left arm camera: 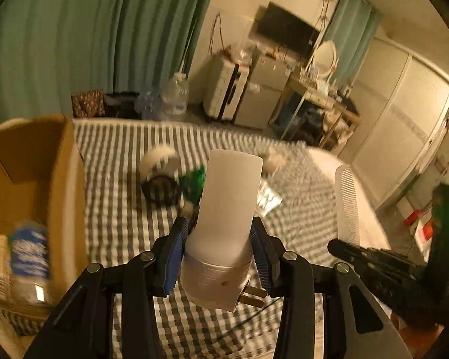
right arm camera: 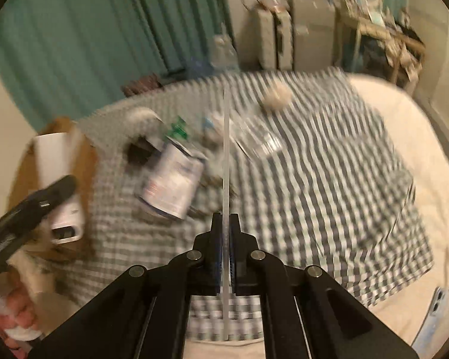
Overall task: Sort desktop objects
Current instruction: 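Lift and carry the comb and white bottle over the cardboard box, then open both tools to drop the comb and bottle into the box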
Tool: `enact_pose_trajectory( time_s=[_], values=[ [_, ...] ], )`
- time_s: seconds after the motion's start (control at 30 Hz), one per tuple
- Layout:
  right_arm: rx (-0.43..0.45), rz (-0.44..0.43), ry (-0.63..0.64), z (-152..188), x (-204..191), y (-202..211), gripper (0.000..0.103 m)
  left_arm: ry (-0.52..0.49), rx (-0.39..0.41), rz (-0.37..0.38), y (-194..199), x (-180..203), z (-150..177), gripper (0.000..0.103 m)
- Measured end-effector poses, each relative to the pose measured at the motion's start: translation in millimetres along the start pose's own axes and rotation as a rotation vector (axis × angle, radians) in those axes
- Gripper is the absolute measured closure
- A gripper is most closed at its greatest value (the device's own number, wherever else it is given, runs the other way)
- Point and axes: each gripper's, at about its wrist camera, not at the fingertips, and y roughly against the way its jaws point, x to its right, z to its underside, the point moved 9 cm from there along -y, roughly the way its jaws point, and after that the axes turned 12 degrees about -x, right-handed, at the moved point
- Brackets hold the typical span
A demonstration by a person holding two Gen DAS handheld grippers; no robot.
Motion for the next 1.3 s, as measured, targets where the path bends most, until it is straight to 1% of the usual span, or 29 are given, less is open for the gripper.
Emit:
enact_pose_trajectory(
  time_s=[0.07, 0.13, 0.2, 0.27, 0.33, 0.4, 0.43, 0.5, 0.57, 0.6, 0.67, 0.73, 0.87, 0.97, 1.0, 1.03, 1.07, 1.1, 1.13, 1.17, 1.2, 1.3],
  values=[
    [0.055, -0.016, 0.04, -11.3, -29.0, 30.1, 0.099, -0.019, 0.031, -0.007, 28.8, 0.5, -13.7, 0.06],
    [0.109, -0.025, 0.08, -20.8, -53.1, 58.3, 0.099, -0.045, 0.059, -0.04, 62.8, -3.3, -28.6, 0.06],
    [0.152, -0.038, 0.12, -24.6, -79.3, 79.6, 0.099, -0.061, 0.07, -0.062, 87.4, -9.6, -38.3, 0.06],
    [0.185, -0.06, 0.16, -26.5, -105.2, 97.8, 0.099, -0.08, 0.083, -0.067, 111.8, -19.8, -43.2, 0.06],
    [0.197, -0.086, 0.211, -28.4, -136.4, 109.9, 0.099, -0.073, 0.093, -0.081, 130.8, -41.3, -43.4, 0.06],
    [0.198, -0.111, 0.26, -28.5, -167.1, 113.8, 0.099, -0.039, 0.087, -0.107, 141.8, -68.2, -39.2, 0.06],
    [0.19, -0.13, 0.29, -29.0, -187.4, 112.7, 0.099, -0.001, 0.092, -0.118, 148.3, -85.7, -35.7, 0.06],
    [0.173, -0.152, 0.329, -29.8, -217.8, 105.5, 0.099, 0.072, 0.112, -0.112, 157.7, -116.6, -29.3, 0.06],
    [0.143, -0.195, 0.361, -29.0, -250.4, 93.8, 0.099, 0.117, 0.114, -0.132, 161.1, -148.3, -18.6, 0.06],
    [0.126, -0.218, 0.372, -30.1, -265.6, 87.3, 0.099, 0.133, 0.116, -0.163, 159.8, -165.9, -13.3, 0.06],
    [0.097, -0.247, 0.389, -30.9, -291.4, 72.8, 0.099, 0.162, 0.1, -0.189, 152.2, -190.7, -3.0, 0.06],
    [0.062, -0.261, 0.401, -31.4, -316.3, 53.0, 0.099, 0.2, 0.079, -0.179, 142.7, -212.4, 5.4, 0.06],
    [0.0, -0.293, 0.413, -25.5, -351.7, 14.9, 0.099, 0.236, 0.036, -0.174, 122.8, -246.6, 18.1, 0.06],
    [-0.033, -0.282, 0.395, -28.9, -363.3, -13.5, 0.099, 0.25, 0.043, -0.165, 119.0, -264.1, 23.5, 0.059],
    [-0.033, -0.28, 0.383, -32.4, -364.6, -19.4, 0.099, 0.263, 0.054, -0.167, 120.2, -270.7, 24.3, 0.05],
    [-0.033, -0.277, 0.361, -37.8, -366.0, -26.8, 0.092, 0.276, 0.062, -0.168, 120.7, -278.0, 24.7, 0.032],
    [-0.035, -0.265, 0.344, -41.7, -363.8, -32.3, 0.065, 0.304, 0.061, -0.208, 119.9, -286.5, 21.9, 0.023],
    [-0.027, -0.223, 0.318, -47.9, -359.7, -38.1, 0.055, 0.33, 0.057, -0.234, 121.0, -297.6, 25.2, 0.006],
    [-0.012, -0.182, 0.296, -53.2, -358.6, -38.1, 0.038, 0.349, 0.069, -0.224, 122.7, -305.3, 28.1, 0.002],
    [0.018, -0.143, 0.271, -59.7, -352.7, -38.2, 0.034, 0.36, 0.079, -0.207, 123.5, -310.1, 30.6, 0.002],
    [0.039, -0.135, 0.252, -63.2, -347.4, -36.4, 0.034, 0.374, 0.081, -0.197, 123.6, -313.8, 33.2, 0.002],
    [0.051, -0.152, 0.218, -65.9, -333.1, -29.6, 0.033, 0.393, 0.069, -0.224, 121.7, -319.9, 41.4, 0.002]
  ],
)
